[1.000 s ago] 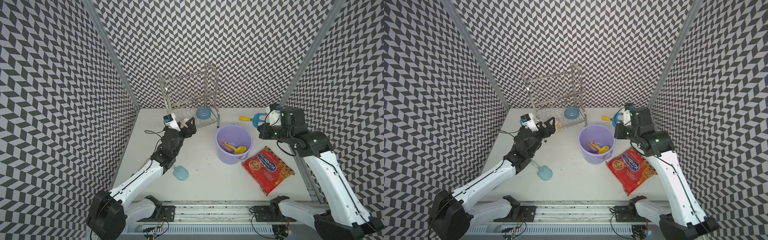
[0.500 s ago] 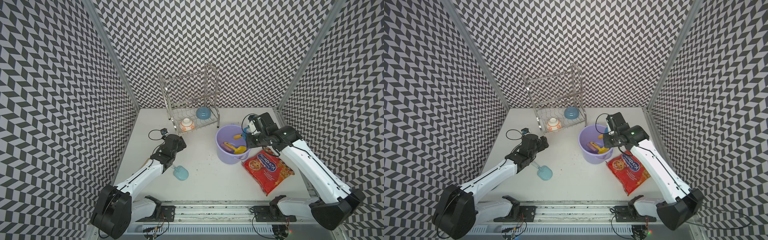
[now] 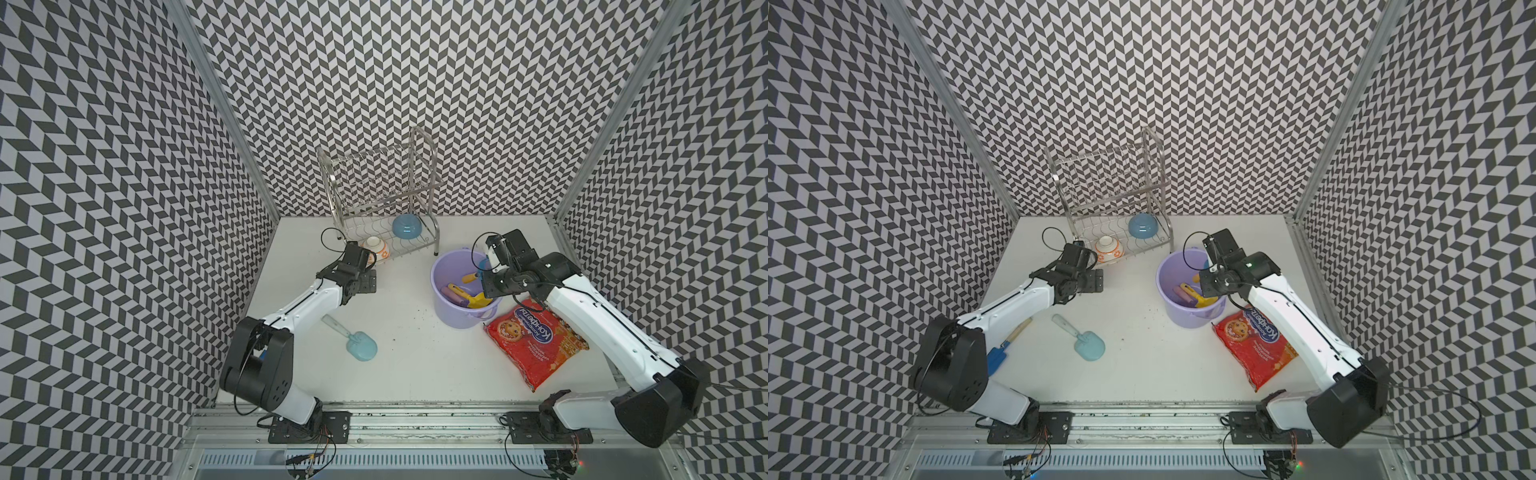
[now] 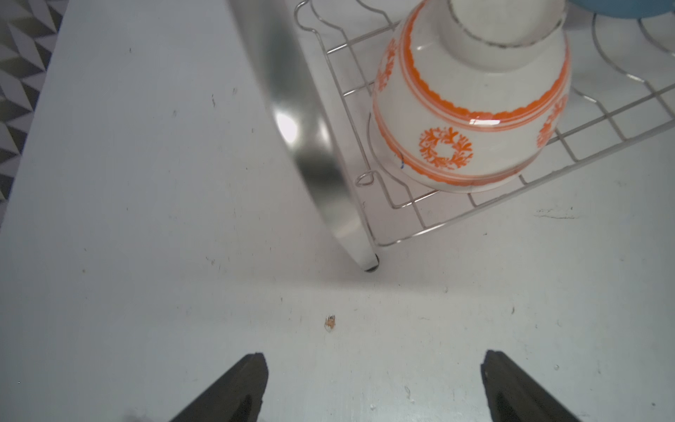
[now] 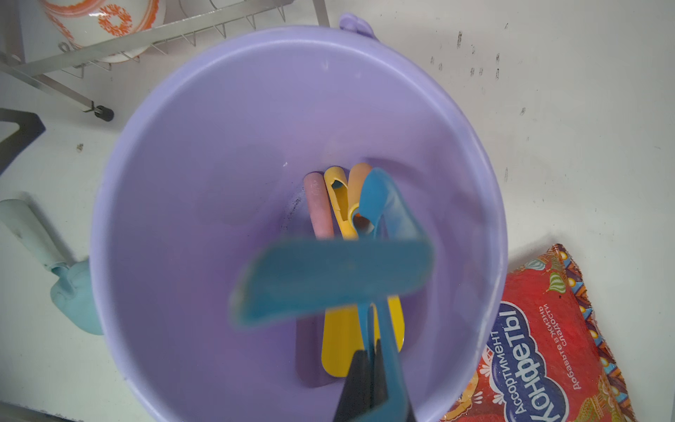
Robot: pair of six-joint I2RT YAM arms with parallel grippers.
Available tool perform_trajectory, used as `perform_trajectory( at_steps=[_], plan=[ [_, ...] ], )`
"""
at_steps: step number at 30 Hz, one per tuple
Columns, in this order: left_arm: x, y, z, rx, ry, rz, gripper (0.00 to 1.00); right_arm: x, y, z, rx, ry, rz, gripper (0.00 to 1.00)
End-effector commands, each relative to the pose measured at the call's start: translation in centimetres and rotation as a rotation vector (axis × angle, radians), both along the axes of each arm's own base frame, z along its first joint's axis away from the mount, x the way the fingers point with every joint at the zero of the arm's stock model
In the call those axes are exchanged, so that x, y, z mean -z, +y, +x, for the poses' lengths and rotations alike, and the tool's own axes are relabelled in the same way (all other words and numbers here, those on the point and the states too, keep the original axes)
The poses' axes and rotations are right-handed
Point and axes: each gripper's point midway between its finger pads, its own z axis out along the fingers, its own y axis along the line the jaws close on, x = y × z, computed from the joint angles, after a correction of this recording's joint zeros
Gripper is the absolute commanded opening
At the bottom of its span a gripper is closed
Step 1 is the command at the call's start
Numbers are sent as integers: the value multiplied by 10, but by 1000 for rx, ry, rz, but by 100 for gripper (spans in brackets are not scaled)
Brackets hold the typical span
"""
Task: Organize the gardening tools
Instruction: Place the gardening tool in the container.
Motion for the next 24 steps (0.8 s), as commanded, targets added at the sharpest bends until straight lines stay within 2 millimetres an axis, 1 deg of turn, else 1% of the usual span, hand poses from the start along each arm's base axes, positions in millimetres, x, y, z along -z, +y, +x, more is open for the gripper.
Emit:
perform_trajectory(
  at_steps=[1, 3, 5, 7, 10, 11, 13, 14, 15, 16, 18, 20, 22, 24],
  plan=[
    [18, 18, -28, 227, 236, 288, 97, -6, 7, 11, -9, -62, 20, 2],
    [18, 22, -29, 308, 263, 379, 98, -4, 7, 11, -14, -57, 19, 3],
    [17, 21, -31, 371, 274, 390, 98, -3, 9, 10, -21, -56, 27, 5],
    [17, 20, -42, 481, 311, 436, 100, -4, 11, 10, -26, -57, 37, 7],
    [17, 28, -65, 598, 377, 493, 100, -2, 14, 9, -40, -51, 55, 7],
    [13, 32, -72, 630, 379, 505, 100, -2, 16, 8, -46, -51, 60, 7],
    [7, 41, -76, 667, 355, 535, 100, 0, 18, 7, -63, -45, 66, 7],
    [1, 46, -76, 677, 325, 545, 100, 0, 18, 6, -67, -42, 62, 7],
    [0, 48, -76, 682, 308, 554, 100, 0, 17, 6, -66, -45, 57, 7],
    [3, 49, -78, 693, 305, 566, 100, -1, 16, 6, -66, -49, 56, 7],
    [18, 53, -88, 726, 324, 586, 100, -3, 17, 6, -69, -57, 62, 7],
    [31, 58, -98, 749, 358, 607, 100, -5, 18, 6, -71, -62, 72, 10],
    [31, 59, -96, 750, 338, 624, 100, -6, 19, 6, -72, -65, 78, 14],
    [26, 55, -93, 757, 308, 618, 100, -5, 20, 6, -72, -67, 82, 16]
  ],
)
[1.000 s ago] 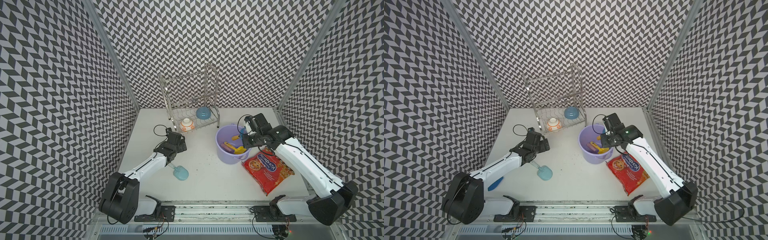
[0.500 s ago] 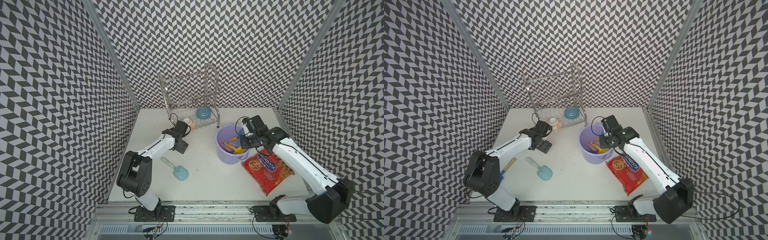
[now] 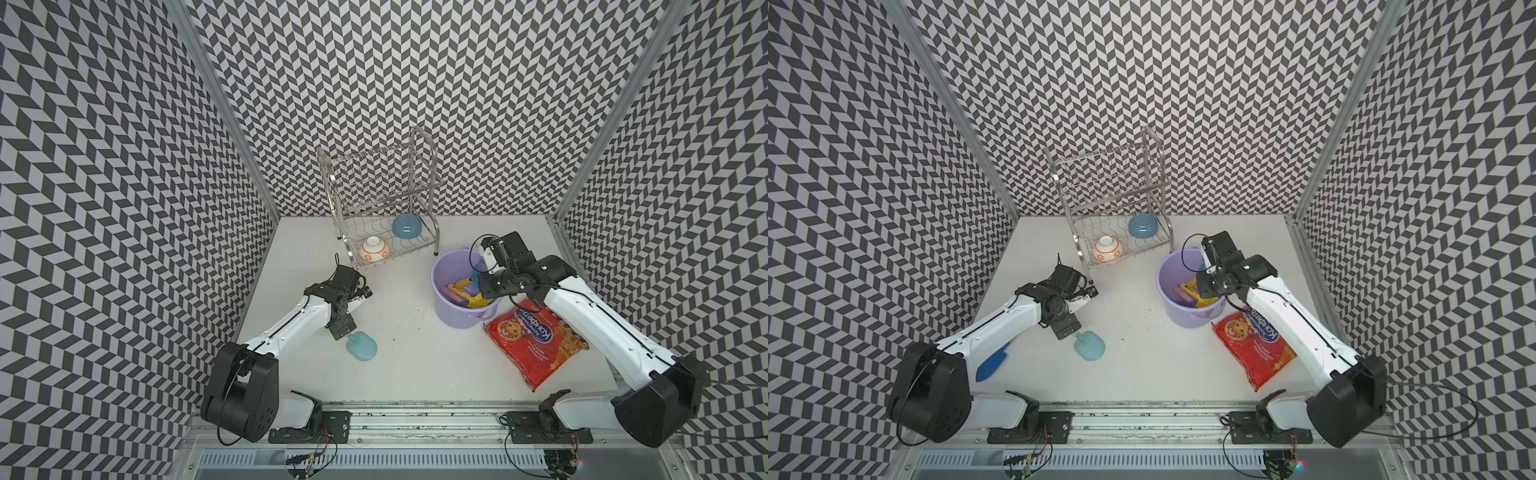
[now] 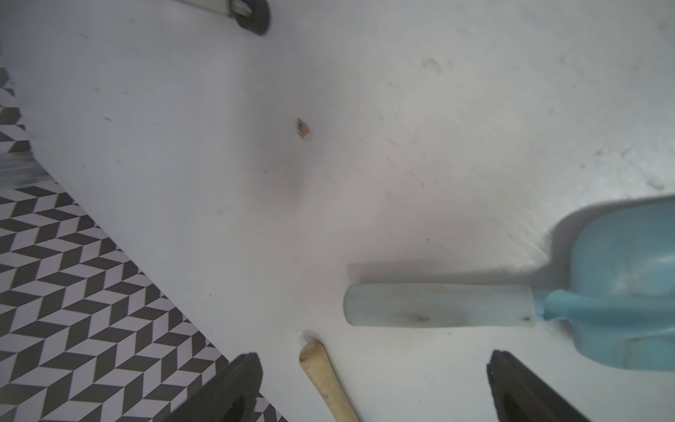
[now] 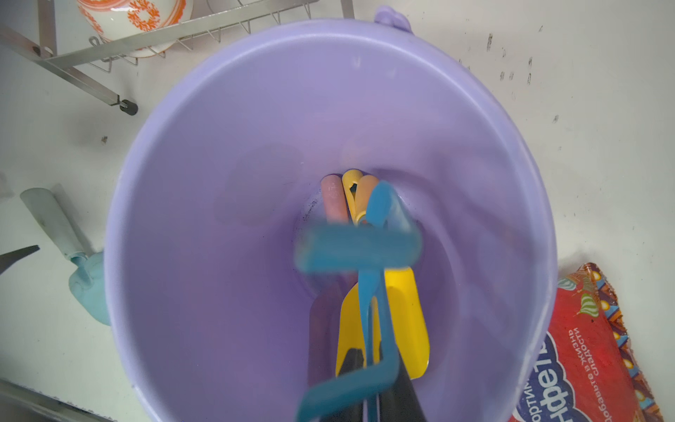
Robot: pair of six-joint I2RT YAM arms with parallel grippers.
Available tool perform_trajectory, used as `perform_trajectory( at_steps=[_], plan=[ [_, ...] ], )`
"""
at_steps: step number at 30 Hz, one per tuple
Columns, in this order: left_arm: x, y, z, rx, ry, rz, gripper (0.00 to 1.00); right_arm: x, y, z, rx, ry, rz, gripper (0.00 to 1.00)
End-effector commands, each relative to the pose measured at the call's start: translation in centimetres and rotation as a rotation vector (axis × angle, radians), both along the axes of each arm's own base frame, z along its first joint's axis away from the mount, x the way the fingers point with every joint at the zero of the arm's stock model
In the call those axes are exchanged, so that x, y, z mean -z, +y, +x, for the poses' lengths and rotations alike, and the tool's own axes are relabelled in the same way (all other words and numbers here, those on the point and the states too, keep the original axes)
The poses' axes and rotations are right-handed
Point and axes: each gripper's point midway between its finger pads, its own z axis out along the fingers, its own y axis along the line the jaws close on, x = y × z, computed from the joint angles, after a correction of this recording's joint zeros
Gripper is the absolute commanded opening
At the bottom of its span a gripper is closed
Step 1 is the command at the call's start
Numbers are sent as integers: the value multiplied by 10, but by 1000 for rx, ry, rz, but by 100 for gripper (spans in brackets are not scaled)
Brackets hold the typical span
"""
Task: Organize the gardening tools
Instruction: Place the gardening tool in the container, then pick up the gardening tool from the center of the board.
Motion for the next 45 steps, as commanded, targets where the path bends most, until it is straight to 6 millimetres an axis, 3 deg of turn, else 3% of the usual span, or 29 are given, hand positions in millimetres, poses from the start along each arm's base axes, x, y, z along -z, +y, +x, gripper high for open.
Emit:
perform_trajectory(
  at_steps=[1, 17, 24, 29, 39, 45],
  plan=[
    [-16, -10, 17, 65, -85, -21, 100, -12, 7, 4, -18, -59, 39, 16],
    [8, -27, -9, 126, 24, -60, 100, -26, 0, 10, 24, -118, 49, 22],
    [11, -14, -21, 91, 71, 13, 100, -32, -6, 10, 39, -137, 53, 22],
    [16, -12, -28, 97, 88, 19, 100, -34, -10, 10, 52, -144, 54, 30],
    [31, -21, -15, 139, 82, 17, 100, -44, -11, 12, 59, -178, 77, 33],
    [49, -43, -4, 177, 105, -40, 96, -48, -12, 13, 67, -192, 83, 33]
  ],
)
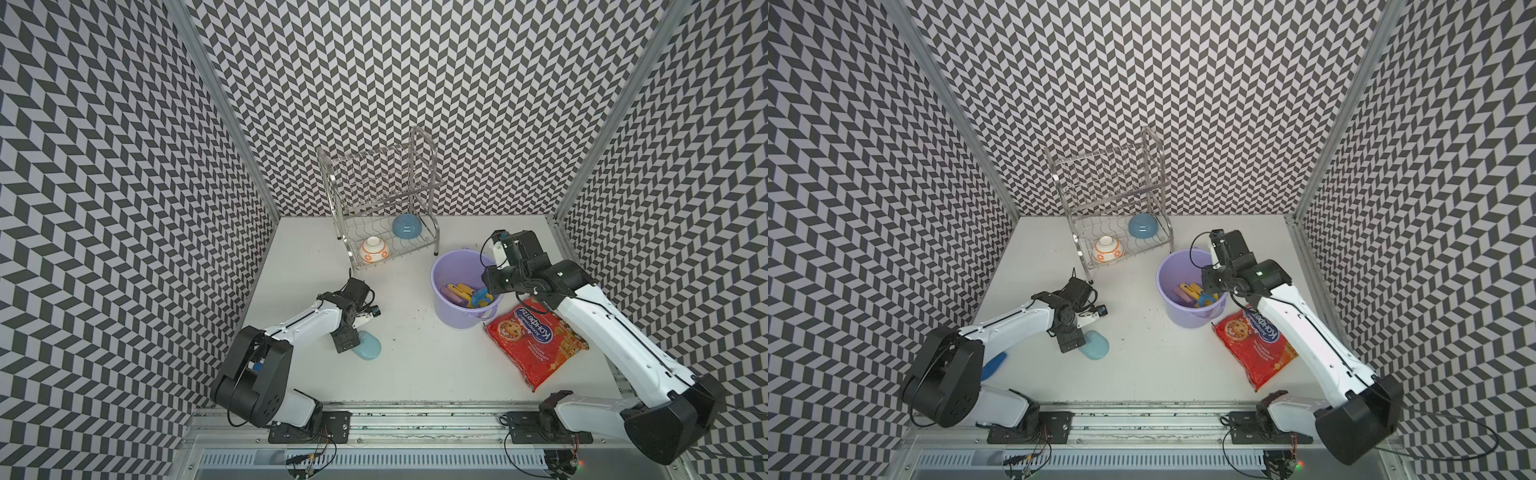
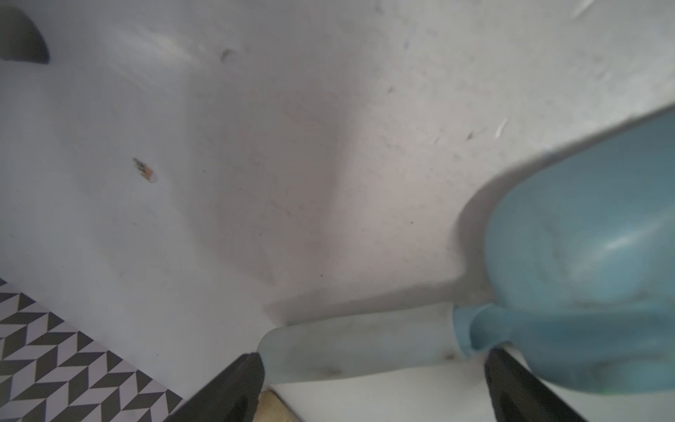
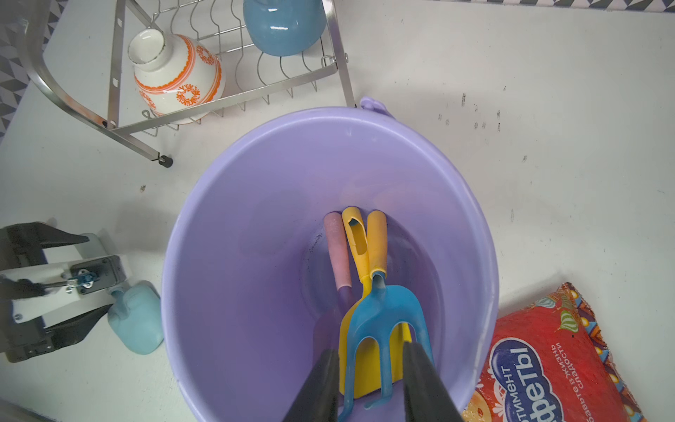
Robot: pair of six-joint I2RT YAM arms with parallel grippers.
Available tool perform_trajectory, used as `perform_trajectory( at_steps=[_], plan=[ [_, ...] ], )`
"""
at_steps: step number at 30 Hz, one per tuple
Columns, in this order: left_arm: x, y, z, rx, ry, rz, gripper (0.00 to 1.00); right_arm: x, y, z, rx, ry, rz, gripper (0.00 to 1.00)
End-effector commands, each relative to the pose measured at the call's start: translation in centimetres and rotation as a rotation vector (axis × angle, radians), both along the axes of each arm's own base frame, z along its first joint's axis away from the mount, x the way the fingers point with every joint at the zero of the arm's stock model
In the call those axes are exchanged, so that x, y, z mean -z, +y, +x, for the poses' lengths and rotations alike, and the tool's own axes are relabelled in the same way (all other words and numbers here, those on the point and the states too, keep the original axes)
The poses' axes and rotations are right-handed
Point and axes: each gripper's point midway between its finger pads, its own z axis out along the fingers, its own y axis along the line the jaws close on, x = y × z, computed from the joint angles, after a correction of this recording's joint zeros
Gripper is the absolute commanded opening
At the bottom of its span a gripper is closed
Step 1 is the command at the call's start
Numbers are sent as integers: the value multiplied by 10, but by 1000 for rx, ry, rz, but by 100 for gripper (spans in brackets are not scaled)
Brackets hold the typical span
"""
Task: Organize the gardening tools
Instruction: Pick up the gardening tool from the center of the board.
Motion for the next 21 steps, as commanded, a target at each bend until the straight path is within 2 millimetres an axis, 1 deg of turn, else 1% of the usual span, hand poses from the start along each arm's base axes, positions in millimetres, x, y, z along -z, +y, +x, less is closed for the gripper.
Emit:
perform_trajectory(
  at_steps=[1, 2, 4, 5, 7, 14, 15, 16, 19, 21],
  plan=[
    [11, -21, 13, 34, -4, -62, 94, -16, -1, 7, 22, -70, 30, 33],
    [15, -24, 14, 37, 4, -64, 91, -17, -1, 8, 22, -74, 31, 33],
    [20, -31, 18, 46, 17, -78, 87, -17, 0, 9, 21, -75, 34, 33],
    [22, -34, 20, 48, 24, -87, 84, -16, 0, 9, 21, -74, 34, 33],
    [23, -43, 24, 56, 32, -118, 68, -15, -1, 9, 27, -73, 32, 33],
    [26, -48, 22, 65, 54, -144, 64, -14, -1, 11, 33, -75, 29, 33],
    [27, -51, 21, 70, 64, -158, 58, -14, -1, 12, 33, -74, 29, 33],
    [27, -54, 20, 73, 72, -171, 53, -15, -2, 12, 35, -77, 30, 33],
    [23, -60, 19, 80, 82, -201, 42, -17, -2, 12, 35, -84, 34, 33],
    [21, -63, 19, 83, 90, -215, 39, -20, -1, 13, 35, -90, 41, 33]
  ],
)
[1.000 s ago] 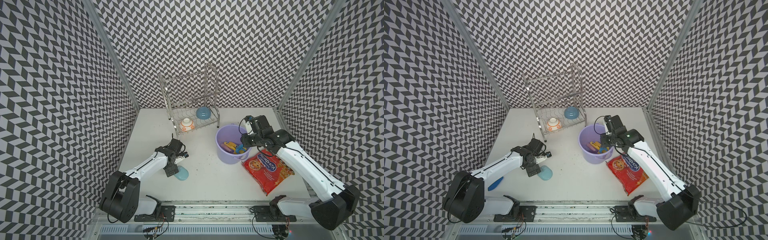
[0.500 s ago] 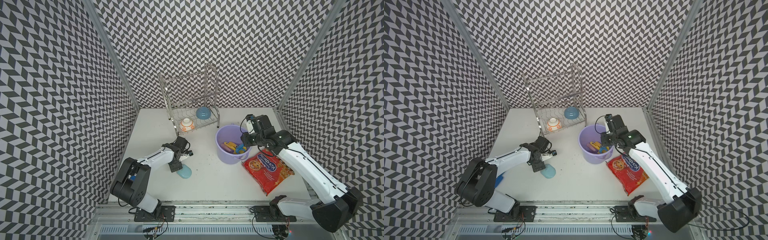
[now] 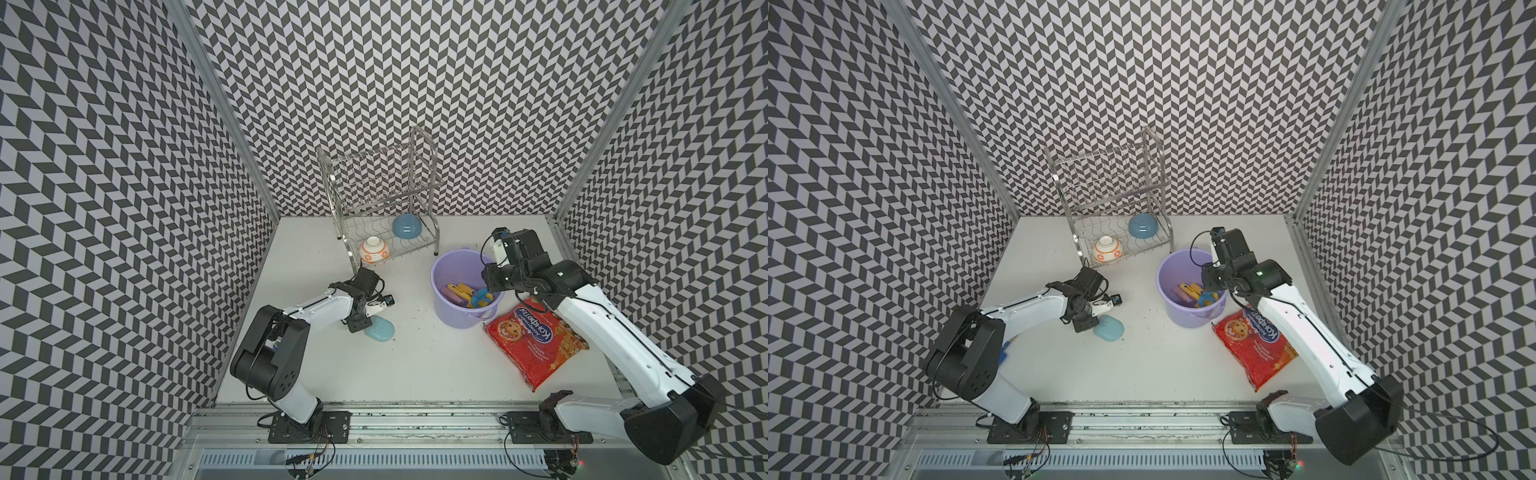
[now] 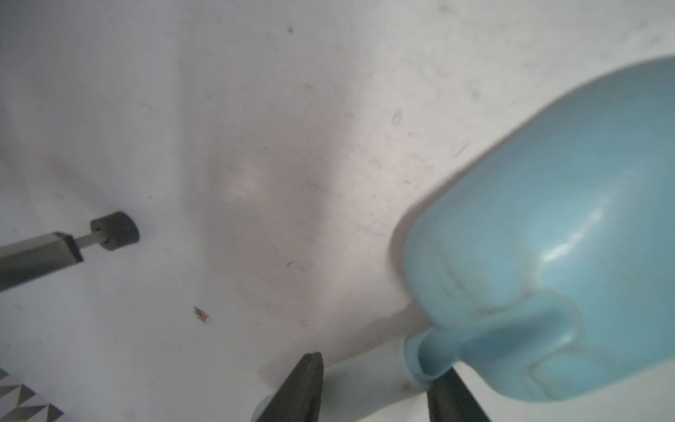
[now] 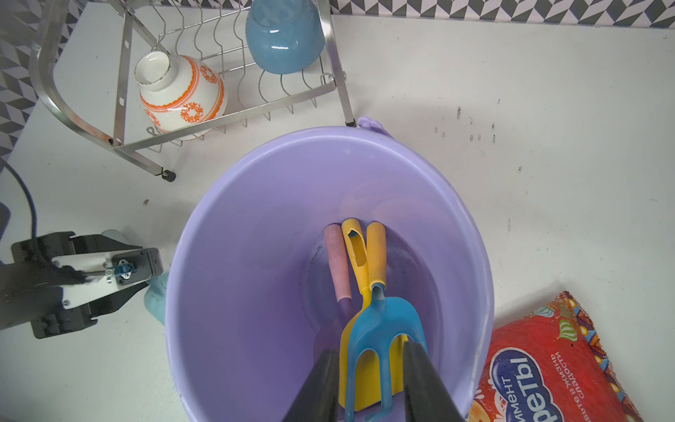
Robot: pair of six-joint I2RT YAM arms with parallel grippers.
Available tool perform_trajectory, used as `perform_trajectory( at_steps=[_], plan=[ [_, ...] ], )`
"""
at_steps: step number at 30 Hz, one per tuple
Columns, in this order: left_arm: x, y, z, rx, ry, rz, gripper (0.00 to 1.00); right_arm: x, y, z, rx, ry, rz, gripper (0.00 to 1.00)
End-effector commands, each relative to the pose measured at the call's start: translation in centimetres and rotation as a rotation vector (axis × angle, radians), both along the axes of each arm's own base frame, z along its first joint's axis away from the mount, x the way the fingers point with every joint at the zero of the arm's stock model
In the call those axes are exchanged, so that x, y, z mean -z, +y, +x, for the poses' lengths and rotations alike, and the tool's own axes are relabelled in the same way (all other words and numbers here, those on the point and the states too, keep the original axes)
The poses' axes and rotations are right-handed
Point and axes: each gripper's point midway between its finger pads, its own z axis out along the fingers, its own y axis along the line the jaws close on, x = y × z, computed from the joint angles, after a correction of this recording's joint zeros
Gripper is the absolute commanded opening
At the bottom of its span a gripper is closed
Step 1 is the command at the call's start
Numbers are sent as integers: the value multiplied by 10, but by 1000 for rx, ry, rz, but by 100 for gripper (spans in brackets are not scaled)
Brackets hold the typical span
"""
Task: Organize the gardening tools
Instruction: Pick up the gardening tool from the center of the board.
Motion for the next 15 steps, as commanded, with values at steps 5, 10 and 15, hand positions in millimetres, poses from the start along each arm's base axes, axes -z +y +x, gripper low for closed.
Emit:
perform_trajectory(
  at_steps=[5, 10, 15],
  plan=[
    [6, -16, -16, 22, 92, -76, 24, -19, -1, 7, 23, -75, 42, 33],
    [-8, -17, -8, 10, 49, -87, 3, -26, 0, 5, 23, -98, 69, 33],
    [-47, -16, 16, -19, -109, -104, 0, -39, 4, 2, 14, -143, 126, 33]
  ],
)
